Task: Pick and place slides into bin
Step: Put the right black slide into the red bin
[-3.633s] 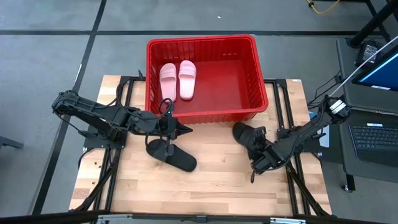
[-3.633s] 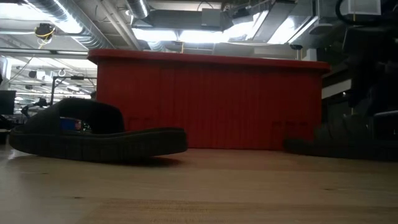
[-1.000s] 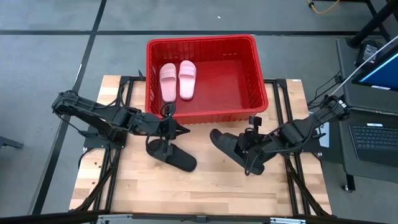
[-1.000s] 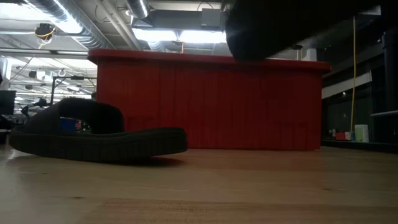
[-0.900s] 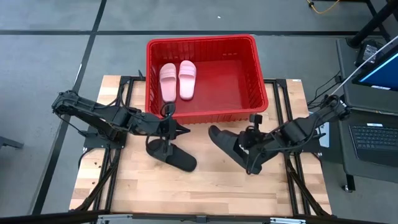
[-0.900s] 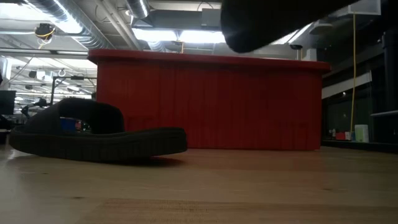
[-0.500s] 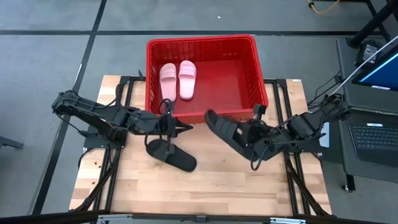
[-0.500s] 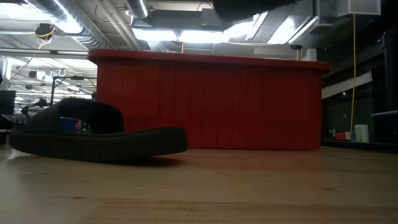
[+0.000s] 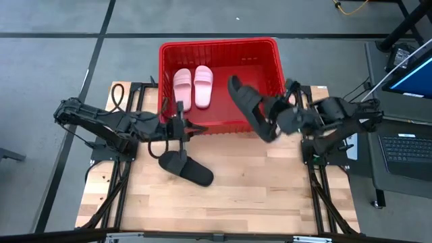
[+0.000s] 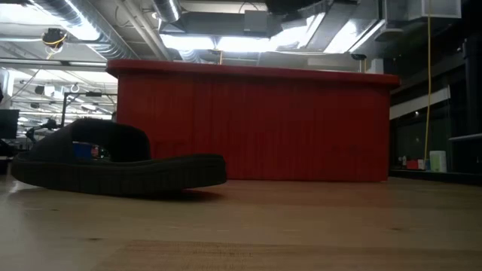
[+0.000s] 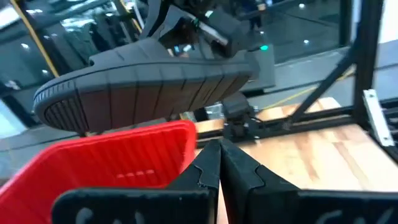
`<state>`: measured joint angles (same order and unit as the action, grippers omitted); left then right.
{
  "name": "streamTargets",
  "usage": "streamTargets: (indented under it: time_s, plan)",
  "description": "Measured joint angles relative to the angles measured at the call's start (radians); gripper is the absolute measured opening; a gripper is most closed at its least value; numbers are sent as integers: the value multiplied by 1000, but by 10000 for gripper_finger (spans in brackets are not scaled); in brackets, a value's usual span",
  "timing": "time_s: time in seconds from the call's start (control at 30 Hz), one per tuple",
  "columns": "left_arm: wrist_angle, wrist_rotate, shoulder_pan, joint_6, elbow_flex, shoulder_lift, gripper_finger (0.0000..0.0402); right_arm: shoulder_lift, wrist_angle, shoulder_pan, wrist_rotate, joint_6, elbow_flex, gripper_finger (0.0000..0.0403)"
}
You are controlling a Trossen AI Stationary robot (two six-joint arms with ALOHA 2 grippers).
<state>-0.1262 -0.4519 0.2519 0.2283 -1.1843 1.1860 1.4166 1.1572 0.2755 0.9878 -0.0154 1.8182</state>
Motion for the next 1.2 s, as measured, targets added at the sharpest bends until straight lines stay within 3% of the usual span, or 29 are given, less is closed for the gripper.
streamTargets:
  time_s: [0.17,0.37,0.63,0.83,1.0,1.2]
  plan:
    - [-8,32,-98,20,0,-30,3,9,-122,-122,-14,-163,1,12]
    - [-71,233,-275,21,0,-62,3,73,-231,-240,-48,-351,1,12]
    - [-102,264,-433,111,0,-70,3,185,-250,-395,-47,-480,0,12]
    - [-117,361,-528,177,0,-70,3,258,-322,-489,-76,-596,4,12]
    - [-156,421,-613,202,0,-70,3,356,-288,-546,-203,-598,140,12]
    - [-243,427,-694,204,0,-69,3,519,-128,-606,-225,-547,379,12]
